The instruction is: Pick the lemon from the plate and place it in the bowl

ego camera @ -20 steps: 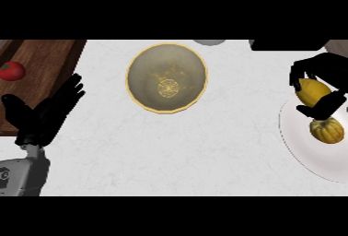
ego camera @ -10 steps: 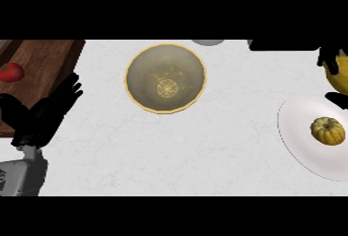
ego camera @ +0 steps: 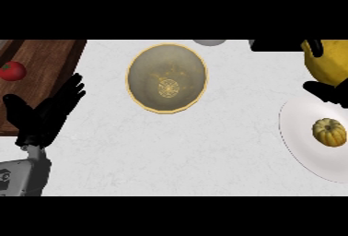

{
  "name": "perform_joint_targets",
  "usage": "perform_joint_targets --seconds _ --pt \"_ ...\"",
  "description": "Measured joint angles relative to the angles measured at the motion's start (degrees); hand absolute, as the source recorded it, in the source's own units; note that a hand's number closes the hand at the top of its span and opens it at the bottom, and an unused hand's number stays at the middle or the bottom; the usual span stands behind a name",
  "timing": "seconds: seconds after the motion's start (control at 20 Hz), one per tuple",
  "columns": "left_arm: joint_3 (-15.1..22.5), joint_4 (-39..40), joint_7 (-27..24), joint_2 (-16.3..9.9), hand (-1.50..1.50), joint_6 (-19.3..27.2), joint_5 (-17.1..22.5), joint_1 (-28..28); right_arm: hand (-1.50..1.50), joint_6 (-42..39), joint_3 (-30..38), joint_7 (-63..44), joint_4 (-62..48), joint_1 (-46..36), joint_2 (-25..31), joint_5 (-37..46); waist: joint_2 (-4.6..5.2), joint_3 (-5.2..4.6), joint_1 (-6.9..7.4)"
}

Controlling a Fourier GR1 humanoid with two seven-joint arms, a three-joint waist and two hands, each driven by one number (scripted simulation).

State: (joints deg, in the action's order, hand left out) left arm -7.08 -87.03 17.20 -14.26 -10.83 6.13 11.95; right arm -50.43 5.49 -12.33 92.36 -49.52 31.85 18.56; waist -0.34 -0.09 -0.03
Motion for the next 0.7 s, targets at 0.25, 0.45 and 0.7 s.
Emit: perform_joint_targets --seconds 0.25,0.45,0.7 --pt "0.1 -0.3 0.1 0.4 0.00 -0.1 -0.1 0.0 1.50 2.0 -1.7 -9.8 1.5 -4.1 -7.6 -1.8 0.11 0.02 0.14" --pt "0.6 -0.5 0.2 1.0 0.00 0.2 -0.7 0.0 1.50 5.0 -3.3 -14.1 -0.8 -9.2 -12.1 -0.7 0.23 0.04 0.40" --pt "-0.3 1.3 -0.4 0.3 0.00 -1.1 0.0 1.3 1.50 11.7 -6.6 -14.0 -7.3 -13.9 -17.5 4.4 0.43 0.03 0.77"
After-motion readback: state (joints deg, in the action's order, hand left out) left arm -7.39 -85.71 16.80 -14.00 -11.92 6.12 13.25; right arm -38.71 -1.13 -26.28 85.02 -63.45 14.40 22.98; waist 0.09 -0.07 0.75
